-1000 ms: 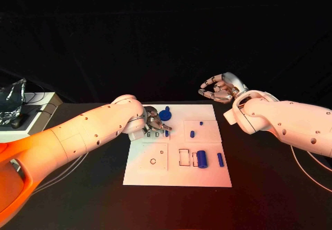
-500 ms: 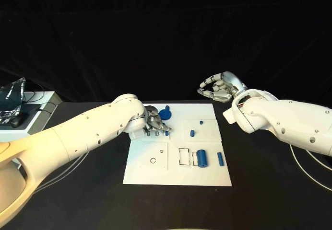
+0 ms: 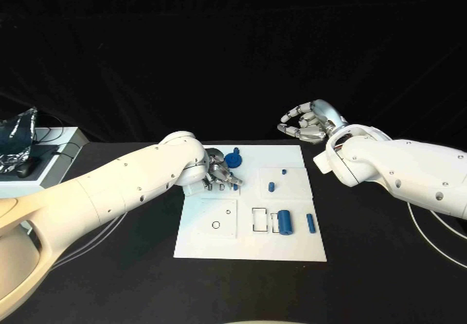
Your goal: Assemble the parts on the task board
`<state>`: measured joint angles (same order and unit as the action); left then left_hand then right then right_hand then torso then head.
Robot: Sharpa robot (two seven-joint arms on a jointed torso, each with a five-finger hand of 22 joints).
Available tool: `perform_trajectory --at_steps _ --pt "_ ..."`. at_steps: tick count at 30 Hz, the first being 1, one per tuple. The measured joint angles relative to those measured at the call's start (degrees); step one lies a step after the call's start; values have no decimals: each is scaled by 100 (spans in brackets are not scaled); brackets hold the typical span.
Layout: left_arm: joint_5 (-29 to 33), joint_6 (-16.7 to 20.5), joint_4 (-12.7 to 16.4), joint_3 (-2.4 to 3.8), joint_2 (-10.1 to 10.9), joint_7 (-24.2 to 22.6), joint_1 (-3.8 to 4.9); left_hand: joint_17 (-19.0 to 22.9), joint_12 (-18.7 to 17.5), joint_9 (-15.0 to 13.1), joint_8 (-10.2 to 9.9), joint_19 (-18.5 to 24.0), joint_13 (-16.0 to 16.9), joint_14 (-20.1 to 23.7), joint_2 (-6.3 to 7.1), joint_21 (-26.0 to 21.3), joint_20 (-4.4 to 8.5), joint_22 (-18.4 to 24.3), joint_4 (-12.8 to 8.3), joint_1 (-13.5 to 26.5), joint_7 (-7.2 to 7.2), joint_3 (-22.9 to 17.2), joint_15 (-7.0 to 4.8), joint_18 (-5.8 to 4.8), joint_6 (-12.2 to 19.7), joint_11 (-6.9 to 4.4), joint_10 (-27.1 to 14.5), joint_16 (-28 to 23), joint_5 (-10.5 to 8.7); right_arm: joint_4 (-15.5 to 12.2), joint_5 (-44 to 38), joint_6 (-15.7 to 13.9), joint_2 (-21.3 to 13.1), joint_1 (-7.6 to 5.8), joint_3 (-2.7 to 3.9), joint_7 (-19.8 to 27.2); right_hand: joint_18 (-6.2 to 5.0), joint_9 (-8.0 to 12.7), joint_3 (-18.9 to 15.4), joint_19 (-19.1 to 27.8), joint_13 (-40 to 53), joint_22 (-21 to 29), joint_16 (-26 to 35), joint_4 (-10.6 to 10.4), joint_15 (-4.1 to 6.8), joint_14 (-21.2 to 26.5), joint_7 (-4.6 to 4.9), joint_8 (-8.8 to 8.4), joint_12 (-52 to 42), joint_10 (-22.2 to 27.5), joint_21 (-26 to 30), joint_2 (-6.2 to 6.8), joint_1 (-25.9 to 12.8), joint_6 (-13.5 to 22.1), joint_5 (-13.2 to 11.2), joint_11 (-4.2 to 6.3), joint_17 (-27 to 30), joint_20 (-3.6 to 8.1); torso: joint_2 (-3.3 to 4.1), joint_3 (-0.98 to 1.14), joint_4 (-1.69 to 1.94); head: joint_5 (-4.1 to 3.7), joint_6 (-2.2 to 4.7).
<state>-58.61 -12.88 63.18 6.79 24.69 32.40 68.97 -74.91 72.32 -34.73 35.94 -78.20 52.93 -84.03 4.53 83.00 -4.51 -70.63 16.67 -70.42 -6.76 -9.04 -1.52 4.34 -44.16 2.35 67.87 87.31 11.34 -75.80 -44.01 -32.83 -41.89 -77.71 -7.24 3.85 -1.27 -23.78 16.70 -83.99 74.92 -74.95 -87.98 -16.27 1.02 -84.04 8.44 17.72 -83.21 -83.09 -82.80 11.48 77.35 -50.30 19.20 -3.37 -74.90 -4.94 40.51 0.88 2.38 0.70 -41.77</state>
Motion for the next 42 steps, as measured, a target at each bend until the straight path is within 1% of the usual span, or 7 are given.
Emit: perform_trajectory --at_steps 4,9,15,22,27,29,42 --pt "0 -15 -12 -6 -16 -14 0 0 -28 7 -92 0 0 0 78 0 0 0 11 -108 14 -443 0 0 -70 0 0 0 0 3 -5 5 5 0 0 -2 0 0 0 0 0 0 0 0 0 0 0 0 0 0 0 0 0 0 0 0 0 0 0 0 0 -5 -7" --pt "1 -17 -14 -14 -27 -35 0 0 -28 -81 -103 0 37 0 435 0 0 -9 4 73 32 -1438 0 0 -139 0 0 0 0 10 -13 13 14 0 0 -4 0 0 0 0 -1 1 0 0 0 0 0 0 0 0 0 0 0 0 0 0 0 0 1 0 -2 -5 -16" --pt "12 -15 -24 -16 -24 -57 0 0 -65 -293 -26 16 48 0 702 0 16 -6 -58 77 52 -2438 0 0 -172 -43 0 0 0 28 -31 21 29 0 0 -6 0 -7 0 0 -1 1 0 0 0 0 0 0 0 0 0 0 0 0 0 0 0 0 1 2 0 -4 -26" --pt "74 -8 -33 -17 0 -87 0 0 -147 -425 256 69 20 6 907 0 69 19 -622 157 121 -3706 -97 1 -151 -145 43 0 264 58 -46 36 57 0 0 -7 0 -7 0 0 -2 2 0 0 0 0 0 0 0 0 0 0 0 0 0 0 0 0 2 2 7 6 -32" --pt "179 8 -31 -18 31 -100 -1 0 -245 -425 327 42 -80 -10 886 0 125 -11 -616 375 197 -3714 -155 1 -86 -249 86 0 812 75 -53 51 64 1 0 -7 0 -7 0 0 3 2 0 0 0 0 0 0 0 0 0 0 0 0 0 0 0 0 2 2 8 12 -38" --pt "245 21 -21 -18 51 -104 -1 0 -245 -425 537 20 -61 9 881 0 146 -39 -616 465 206 -3714 -177 0 -77 -274 120 0 978 81 -54 57 66 2 0 -8 0 -7 0 0 3 2 6 0 0 0 0 0 0 0 0 0 0 0 0 0 0 0 2 2 9 12 -42" --pt "664 208 191 -13 332 -96 -1 1 -278 -425 900 -61 -99 8 897 54 227 -202 -601 796 206 -3730 -259 1 -81 -337 283 57 1374 107 -62 85 64 5 -1 -8 0 -7 16 0 2 3 23 16 0 0 0 0 0 0 0 0 0 0 0 0 0 0 -7 4 18 23 -42"
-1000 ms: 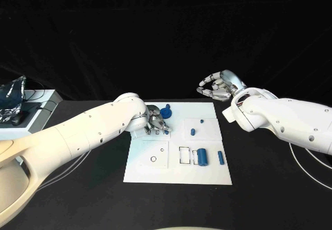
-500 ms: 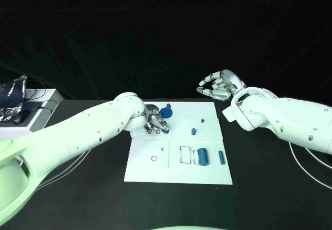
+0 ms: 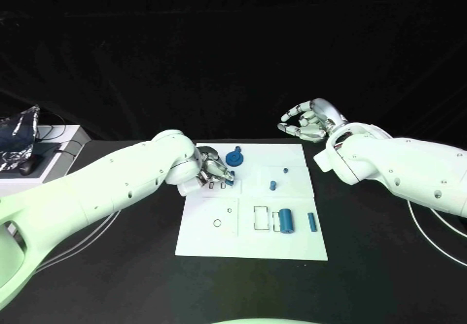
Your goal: Assemble the parts on the task board
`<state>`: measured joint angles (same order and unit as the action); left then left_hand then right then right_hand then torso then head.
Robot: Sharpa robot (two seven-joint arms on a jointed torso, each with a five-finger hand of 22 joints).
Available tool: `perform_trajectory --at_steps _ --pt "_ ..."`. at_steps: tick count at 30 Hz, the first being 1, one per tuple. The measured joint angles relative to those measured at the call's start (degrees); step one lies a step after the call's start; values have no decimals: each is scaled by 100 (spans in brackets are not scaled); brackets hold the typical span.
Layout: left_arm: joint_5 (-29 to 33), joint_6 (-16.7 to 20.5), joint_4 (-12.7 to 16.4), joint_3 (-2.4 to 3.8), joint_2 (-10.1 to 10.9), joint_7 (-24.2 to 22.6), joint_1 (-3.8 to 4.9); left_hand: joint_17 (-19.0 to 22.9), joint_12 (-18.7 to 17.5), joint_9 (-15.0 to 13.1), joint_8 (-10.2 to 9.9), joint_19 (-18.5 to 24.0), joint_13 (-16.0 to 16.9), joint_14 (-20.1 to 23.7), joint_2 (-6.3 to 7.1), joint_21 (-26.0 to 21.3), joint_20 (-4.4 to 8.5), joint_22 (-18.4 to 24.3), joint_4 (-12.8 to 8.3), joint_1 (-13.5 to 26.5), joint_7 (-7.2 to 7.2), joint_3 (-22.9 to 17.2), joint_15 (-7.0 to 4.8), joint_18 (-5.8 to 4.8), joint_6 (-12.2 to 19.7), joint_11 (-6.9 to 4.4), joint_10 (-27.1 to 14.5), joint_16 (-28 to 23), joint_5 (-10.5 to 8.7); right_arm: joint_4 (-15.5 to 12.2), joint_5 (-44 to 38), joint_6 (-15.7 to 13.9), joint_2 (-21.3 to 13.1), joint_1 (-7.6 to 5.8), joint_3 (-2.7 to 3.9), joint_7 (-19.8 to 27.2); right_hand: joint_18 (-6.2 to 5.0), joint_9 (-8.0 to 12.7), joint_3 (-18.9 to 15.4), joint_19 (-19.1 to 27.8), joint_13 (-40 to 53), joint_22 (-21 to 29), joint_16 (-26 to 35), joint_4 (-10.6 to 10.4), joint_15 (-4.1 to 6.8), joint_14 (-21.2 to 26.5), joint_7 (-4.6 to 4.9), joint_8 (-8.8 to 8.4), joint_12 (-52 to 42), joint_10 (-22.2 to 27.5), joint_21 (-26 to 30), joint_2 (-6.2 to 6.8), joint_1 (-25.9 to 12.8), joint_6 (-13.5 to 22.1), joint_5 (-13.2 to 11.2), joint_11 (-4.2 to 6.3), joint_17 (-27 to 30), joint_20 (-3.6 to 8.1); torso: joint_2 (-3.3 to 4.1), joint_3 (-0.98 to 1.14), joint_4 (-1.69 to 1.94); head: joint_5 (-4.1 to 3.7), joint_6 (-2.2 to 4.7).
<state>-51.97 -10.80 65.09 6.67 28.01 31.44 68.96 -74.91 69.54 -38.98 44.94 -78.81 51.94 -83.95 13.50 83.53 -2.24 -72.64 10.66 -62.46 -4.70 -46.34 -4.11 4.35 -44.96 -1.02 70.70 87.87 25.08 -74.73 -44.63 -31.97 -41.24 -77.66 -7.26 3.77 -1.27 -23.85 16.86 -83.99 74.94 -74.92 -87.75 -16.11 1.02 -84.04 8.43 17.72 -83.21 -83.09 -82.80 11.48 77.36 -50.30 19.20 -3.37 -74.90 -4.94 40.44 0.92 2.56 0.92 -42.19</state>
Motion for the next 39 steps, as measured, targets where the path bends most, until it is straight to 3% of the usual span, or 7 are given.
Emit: perform_trajectory --at_steps 5,12,15,24,30,39 --pt "1 119 141 0 130 3 1 0 -14 0 9 -82 -24 0 22 62 82 -122 -49 134 22 49 -61 0 -128 -71 172 17 312 8 -2 6 -4 1 0 0 0 -5 15 0 -1 0 0 -15 0 0 0 0 0 0 0 0 0 0 0 0 0 0 -8 2 7 9 -1" --pt "-120 418 310 -9 239 -8 -1 0 -33 0 18 -146 -34 0 55 102 101 -221 -81 172 19 81 -61 0 -166 -93 194 17 509 28 -5 11 -7 2 0 3 0 -5 15 0 -1 1 0 -15 0 0 0 0 0 21 0 23 -23 0 0 -21 0 0 -14 2 12 20 -15" --pt "-231 564 382 -37 266 -20 -5 0 -33 0 20 -146 -45 1 77 102 101 -228 -81 194 30 81 -61 0 -177 -113 214 17 527 36 -5 13 -7 6 0 5 0 -5 15 0 -1 1 0 -15 0 0 0 0 0 21 0 23 -23 0 0 -21 0 0 -15 -2 12 24 -18" --pt "-734 892 440 -197 281 -54 -22 0 -33 0 65 -146 -53 1 84 102 101 -232 -91 201 31 90 -61 0 -178 -113 215 17 531 43 -6 19 -4 13 0 11 0 -5 15 0 -2 1 0 -16 0 0 0 0 0 21 27 23 -23 0 0 -21 0 0 -10 -7 10 43 -37" --pt "-1016 975 424 -245 248 -50 -49 0 -64 0 65 -162 -81 -12 84 102 118 -231 -97 200 31 96 -73 0 -178 -113 215 17 554 43 -7 23 -2 16 0 13 0 -5 15 0 -2 1 0 -15 0 0 0 0 0 21 27 23 -23 0 0 -21 0 0 -1 -10 5 52 -56" --pt "-1168 986 423 -268 226 -28 -88 0 -66 0 65 -165 -86 -20 83 102 121 -231 -98 200 32 95 -81 0 -178 -131 233 17 554 43 -7 28 -5 17 0 15 0 -4 15 0 -3 2 0 -16 0 0 0 0 0 21 26 23 -23 0 0 -21 0 0 2 -10 2 53 -85"
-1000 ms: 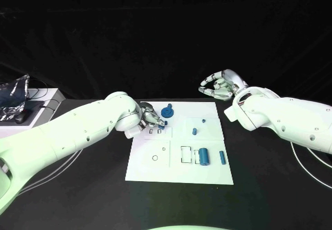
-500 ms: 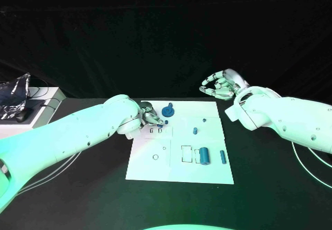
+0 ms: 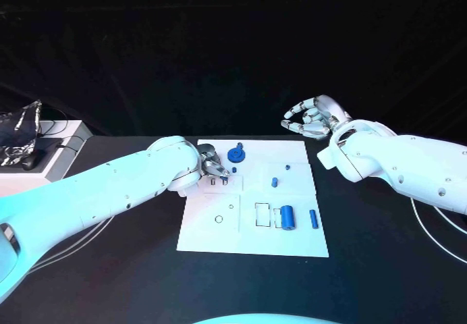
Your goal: Assemble the parts on the task board
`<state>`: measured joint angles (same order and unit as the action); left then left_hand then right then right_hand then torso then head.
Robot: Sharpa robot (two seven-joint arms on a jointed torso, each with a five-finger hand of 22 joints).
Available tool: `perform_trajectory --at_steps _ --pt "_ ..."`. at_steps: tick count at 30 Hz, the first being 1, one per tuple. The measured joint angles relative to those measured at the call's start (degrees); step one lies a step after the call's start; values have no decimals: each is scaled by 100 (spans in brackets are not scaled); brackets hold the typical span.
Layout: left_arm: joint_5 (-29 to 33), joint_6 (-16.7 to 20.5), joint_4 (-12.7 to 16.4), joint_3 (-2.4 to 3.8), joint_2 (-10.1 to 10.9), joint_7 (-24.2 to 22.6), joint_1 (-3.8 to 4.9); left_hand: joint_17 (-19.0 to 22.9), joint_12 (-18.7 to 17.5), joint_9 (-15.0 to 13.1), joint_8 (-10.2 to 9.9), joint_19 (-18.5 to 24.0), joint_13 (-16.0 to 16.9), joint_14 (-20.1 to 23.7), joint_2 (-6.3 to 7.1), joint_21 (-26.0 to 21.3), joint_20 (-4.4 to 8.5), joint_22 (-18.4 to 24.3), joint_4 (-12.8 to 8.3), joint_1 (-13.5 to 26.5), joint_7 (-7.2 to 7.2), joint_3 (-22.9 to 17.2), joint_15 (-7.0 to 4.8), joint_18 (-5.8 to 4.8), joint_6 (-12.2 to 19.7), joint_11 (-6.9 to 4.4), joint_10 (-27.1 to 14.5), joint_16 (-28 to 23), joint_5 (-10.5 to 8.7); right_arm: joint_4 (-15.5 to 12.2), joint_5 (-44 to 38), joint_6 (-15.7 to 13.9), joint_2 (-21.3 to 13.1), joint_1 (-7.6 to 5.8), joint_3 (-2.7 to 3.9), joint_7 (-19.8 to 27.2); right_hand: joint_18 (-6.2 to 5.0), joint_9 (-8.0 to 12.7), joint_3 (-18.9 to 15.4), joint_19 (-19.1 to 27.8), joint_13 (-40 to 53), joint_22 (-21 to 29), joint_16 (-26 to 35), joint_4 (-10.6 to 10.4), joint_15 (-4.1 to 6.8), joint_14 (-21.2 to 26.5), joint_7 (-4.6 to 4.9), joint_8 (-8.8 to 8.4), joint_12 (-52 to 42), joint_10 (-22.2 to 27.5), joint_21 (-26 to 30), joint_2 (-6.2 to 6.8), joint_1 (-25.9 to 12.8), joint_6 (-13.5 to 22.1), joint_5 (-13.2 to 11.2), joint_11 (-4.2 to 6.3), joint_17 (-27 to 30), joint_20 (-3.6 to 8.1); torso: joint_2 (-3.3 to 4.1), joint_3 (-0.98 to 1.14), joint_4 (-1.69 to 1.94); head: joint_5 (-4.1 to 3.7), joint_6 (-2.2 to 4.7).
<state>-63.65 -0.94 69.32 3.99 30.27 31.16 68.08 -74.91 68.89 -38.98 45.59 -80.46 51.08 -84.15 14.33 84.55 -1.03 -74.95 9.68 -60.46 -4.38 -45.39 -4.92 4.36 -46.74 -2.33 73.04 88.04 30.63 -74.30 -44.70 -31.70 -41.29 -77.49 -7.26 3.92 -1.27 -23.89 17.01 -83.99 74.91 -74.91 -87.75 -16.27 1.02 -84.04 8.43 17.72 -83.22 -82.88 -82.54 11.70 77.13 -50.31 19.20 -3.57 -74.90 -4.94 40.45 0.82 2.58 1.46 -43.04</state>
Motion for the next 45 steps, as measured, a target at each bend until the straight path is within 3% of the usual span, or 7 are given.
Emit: perform_trajectory --at_steps 13,45 --pt "-68 -42 9 -16 -14 26 -53 0 0 0 -5 0 -27 0 -1 0 0 1 -6 -1 0 -6 1 0 0 0 0 0 -1 -2 -1 13 -6 1 0 1 0 -4 0 0 -1 -2 0 0 0 0 0 0 0 0 0 -20 -20 0 0 0 0 0 2 0 -1 -7 -38" --pt "-211 -196 29 -12 21 15 -66 0 -23 -81 -13 1 -61 1 -2 0 0 2 -6 -2 30 -6 1 0 -29 2 -2 0 -3 -1 -2 53 -16 2 0 3 0 -14 0 0 2 -3 0 0 0 0 0 0 0 0 -1 0 -45 0 0 0 0 0 -1 -1 3 4 -68"
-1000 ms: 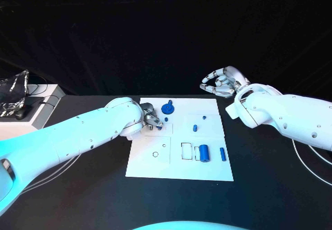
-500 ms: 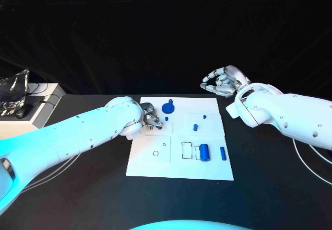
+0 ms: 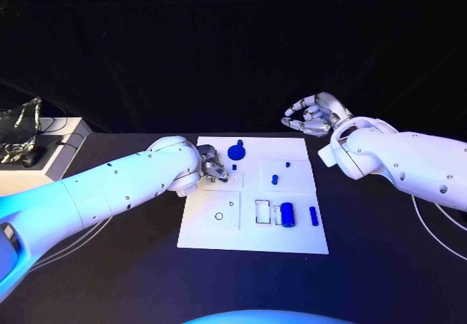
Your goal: Assemble the parts on the task board
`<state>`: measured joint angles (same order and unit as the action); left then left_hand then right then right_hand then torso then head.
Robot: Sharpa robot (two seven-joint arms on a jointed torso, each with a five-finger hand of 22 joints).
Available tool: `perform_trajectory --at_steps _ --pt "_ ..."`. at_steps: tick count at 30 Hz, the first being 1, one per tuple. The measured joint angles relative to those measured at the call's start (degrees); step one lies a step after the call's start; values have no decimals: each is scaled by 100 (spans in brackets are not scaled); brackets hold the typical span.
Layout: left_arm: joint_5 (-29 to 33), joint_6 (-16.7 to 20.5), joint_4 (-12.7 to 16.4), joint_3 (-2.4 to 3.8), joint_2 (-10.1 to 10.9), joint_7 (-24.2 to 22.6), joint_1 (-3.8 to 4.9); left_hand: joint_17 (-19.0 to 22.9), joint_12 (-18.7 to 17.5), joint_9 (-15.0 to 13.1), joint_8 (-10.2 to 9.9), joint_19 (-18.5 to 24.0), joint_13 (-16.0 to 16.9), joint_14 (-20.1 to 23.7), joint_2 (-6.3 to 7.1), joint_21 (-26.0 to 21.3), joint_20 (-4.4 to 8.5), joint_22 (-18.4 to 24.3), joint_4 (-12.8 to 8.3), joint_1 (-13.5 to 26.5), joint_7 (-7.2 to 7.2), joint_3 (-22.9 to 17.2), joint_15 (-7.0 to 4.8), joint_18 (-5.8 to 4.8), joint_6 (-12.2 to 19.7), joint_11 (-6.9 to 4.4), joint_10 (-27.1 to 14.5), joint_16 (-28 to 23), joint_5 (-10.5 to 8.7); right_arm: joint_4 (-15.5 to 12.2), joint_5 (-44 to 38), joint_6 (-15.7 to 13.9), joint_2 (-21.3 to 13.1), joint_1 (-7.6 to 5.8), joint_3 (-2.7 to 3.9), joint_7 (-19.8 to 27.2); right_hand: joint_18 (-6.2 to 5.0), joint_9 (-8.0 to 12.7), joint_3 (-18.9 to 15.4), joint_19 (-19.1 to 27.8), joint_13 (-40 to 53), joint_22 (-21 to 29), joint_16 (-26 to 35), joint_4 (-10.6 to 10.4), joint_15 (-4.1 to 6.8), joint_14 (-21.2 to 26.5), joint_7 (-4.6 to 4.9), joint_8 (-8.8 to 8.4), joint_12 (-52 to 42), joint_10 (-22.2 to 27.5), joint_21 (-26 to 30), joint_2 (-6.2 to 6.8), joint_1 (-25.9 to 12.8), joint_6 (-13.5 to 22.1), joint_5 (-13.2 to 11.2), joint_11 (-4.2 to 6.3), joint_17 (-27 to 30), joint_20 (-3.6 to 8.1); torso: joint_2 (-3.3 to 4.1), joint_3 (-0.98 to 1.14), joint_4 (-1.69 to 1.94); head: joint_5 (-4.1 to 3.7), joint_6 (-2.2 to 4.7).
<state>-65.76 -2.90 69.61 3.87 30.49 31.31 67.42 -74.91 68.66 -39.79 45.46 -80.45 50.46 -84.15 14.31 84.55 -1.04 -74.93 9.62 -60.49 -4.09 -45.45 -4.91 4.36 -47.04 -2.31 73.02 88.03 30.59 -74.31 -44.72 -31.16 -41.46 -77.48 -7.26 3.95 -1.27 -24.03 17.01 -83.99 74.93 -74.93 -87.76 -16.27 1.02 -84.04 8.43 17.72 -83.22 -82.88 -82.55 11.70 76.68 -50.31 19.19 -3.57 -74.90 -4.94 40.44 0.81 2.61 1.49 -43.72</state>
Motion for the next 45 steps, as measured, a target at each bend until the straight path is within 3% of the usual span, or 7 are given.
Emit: perform_trajectory --at_steps 17,20,28,45 --pt "-3 -59 -13 7 -1 0 8 0 0 0 -1 -20 0 14 0 27 -21 1 -16 0 -11 15 -13 -1 -26 1 -1 0 7 -5 0 11 -11 1 0 0 0 0 0 0 -1 1 0 0 0 0 0 0 0 0 0 0 0 0 0 0 0 0 3 1 0 3 -24" --pt "-3 -81 -21 9 -10 6 11 0 0 0 -2 -20 1 21 0 27 -20 1 -16 0 -12 15 -20 -92 -28 1 -1 0 6 -6 0 12 -12 1 0 0 0 0 0 0 -1 1 0 0 0 0 0 0 0 0 0 0 0 0 0 0 0 0 3 1 -1 7 -30" --pt "-13 -137 -75 12 -63 26 21 0 -29 0 -2 -20 1 21 0 27 -20 1 -16 0 30 16 -20 -91 -70 10 8 0 3 -8 -1 14 -13 1 0 -1 0 1 0 0 -2 2 0 0 0 0 0 0 0 0 0 0 0 0 0 0 0 0 3 3 -5 11 -42" --pt "31 -175 -134 14 -107 44 30 0 -177 0 -3 -41 -358 0 -31 27 1 1 -151 31 39 151 -41 -90 -82 -14 52 39 3 -13 -4 17 -20 0 0 -2 0 -7 17 0 2 2 0 -17 0 0 0 0 0 0 0 0 1 0 0 0 0 0 -1 5 -3 10 -65"
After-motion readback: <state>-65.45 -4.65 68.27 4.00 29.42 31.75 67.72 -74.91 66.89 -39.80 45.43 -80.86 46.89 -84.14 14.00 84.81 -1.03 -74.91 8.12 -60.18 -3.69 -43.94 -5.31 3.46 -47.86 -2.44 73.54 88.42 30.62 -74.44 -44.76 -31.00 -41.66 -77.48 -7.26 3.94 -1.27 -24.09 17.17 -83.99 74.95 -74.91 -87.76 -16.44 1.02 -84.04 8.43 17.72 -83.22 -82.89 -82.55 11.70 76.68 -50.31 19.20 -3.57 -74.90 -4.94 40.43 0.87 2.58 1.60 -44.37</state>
